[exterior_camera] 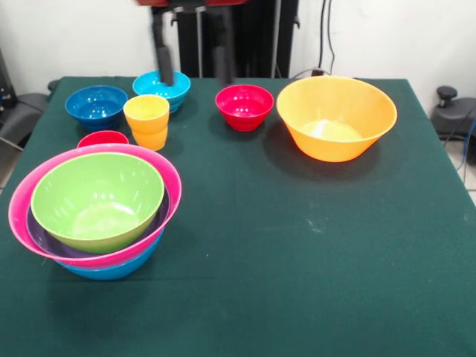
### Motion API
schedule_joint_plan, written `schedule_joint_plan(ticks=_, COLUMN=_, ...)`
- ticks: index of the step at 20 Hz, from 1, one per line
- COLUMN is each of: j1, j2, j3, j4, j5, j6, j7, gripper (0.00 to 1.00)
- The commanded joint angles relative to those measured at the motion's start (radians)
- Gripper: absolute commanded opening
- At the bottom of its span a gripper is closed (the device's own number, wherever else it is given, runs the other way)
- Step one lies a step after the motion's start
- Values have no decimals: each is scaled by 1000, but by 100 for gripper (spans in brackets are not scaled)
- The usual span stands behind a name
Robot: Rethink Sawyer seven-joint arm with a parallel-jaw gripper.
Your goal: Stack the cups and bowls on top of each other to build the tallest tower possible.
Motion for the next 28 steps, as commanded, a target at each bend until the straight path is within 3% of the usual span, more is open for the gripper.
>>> schedule_joint_plan(ticks=1, j1=116, j2=-1, j3=-116, j4=107, j5=-2, j6=42, j7=183, gripper=100)
schedule_joint_plan(ticks=10, j1=241, j2=50, j3=-237, j4=116, j5=-14, j6=-39, j7=286, gripper=100)
schedule_joint_plan(ticks=28, j1=356, j2=81, j3=-351, j4=184, j5=47, j6=-150, j7=393, gripper=100)
